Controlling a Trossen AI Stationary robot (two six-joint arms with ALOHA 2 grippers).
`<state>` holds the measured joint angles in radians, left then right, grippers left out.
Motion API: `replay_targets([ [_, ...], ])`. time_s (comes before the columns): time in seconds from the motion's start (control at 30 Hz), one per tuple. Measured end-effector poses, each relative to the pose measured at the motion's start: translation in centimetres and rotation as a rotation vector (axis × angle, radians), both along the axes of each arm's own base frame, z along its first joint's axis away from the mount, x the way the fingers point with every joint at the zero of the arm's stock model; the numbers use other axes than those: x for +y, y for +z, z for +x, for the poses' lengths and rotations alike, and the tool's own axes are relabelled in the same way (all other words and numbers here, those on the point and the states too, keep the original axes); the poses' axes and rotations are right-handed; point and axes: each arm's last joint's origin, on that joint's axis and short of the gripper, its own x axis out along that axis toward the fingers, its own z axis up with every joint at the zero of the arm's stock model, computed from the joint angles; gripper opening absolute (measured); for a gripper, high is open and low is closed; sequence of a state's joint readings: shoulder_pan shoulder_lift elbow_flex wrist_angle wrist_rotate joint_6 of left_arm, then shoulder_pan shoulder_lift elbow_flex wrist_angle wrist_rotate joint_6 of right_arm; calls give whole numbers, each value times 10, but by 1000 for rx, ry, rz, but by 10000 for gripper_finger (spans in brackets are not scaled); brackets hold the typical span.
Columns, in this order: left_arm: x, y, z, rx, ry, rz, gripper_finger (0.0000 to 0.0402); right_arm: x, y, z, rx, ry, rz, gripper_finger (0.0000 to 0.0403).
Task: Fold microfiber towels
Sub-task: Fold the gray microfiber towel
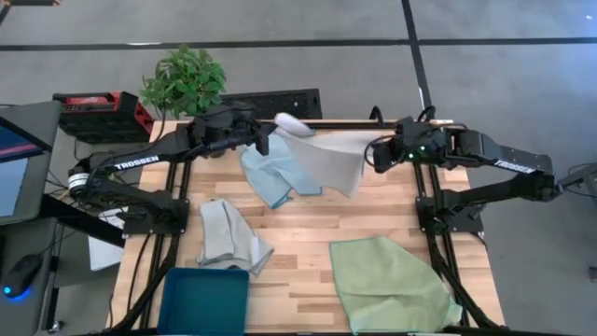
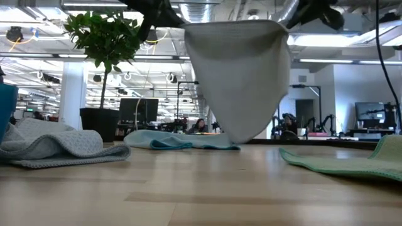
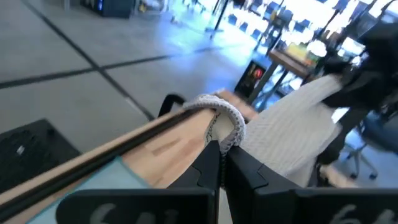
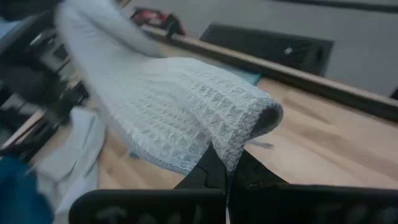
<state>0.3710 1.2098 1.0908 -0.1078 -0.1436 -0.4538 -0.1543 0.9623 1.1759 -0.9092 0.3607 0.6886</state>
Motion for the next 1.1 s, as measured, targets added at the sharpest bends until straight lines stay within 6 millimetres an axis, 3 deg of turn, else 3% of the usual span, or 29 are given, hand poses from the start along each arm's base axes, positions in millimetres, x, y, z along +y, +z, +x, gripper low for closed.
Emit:
replay_targets([
  [0.3, 21, 3, -9, -1, 195, 60, 0, -19, -3, 0, 54, -210, -90, 8],
  [0.6, 35, 7, -1, -34, 181, 214, 0, -39, -2, 13, 109, -235, -248, 8],
  [0.83, 19, -13, 6, 186, 63, 205, 0, -29, -15, 14, 213, -176, -177, 8],
  [1.1, -19, -32, 12, 350, -84, 105, 0, -4, -36, 16, 361, -109, 11, 8],
])
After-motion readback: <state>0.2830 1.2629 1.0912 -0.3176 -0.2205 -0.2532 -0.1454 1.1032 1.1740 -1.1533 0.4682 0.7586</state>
